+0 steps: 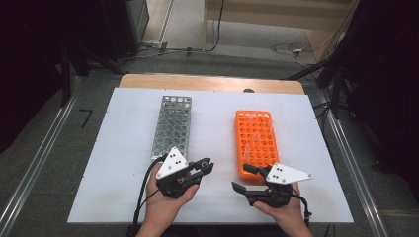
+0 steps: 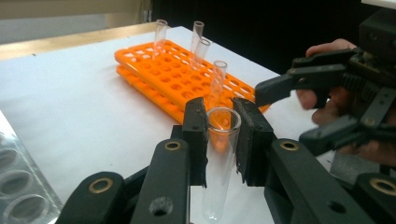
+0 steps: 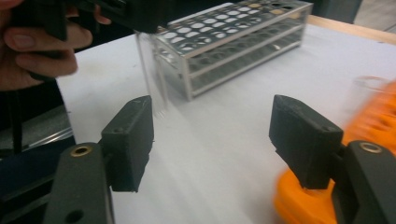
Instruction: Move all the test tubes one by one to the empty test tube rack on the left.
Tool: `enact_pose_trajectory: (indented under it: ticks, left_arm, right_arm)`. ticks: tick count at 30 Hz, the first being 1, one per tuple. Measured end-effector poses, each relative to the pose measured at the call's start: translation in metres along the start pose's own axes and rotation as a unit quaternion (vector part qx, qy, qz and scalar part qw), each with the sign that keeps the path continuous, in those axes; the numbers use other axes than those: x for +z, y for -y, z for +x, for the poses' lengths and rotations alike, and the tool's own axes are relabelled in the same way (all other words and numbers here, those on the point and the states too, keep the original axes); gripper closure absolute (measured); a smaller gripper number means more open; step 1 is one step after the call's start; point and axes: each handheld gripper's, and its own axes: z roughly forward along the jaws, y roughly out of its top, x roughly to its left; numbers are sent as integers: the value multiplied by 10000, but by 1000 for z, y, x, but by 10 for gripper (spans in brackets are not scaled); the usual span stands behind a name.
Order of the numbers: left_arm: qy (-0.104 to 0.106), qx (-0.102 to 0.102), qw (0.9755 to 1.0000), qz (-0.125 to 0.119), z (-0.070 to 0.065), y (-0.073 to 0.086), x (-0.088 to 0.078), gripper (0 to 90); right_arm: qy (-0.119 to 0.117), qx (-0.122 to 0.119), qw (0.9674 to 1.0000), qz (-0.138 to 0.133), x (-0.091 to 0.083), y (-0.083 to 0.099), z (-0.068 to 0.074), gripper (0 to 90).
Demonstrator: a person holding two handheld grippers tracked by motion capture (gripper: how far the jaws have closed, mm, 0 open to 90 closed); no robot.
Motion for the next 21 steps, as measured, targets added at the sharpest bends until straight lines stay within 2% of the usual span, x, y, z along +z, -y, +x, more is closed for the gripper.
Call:
enact_pose_trajectory:
  ticks: [6,12,17,21]
  left_arm:
    - [-286,118,9995,2,18,-12,-7,758]
    - [-473,52,9988,-95,42,-26,-12,758]
    - [-575,55,9981,-201,56,-39,-11,758]
    - [-690,51,9973,-232,69,-46,-8,758]
  right_arm:
    - [249,254,9994,-5,-27,9,-24,227]
    - [497,326,9982,-54,-50,20,-37,163]
    - [622,488,9968,-137,-62,27,-48,94]
    - [630,570,9963,-160,-66,32,-53,67]
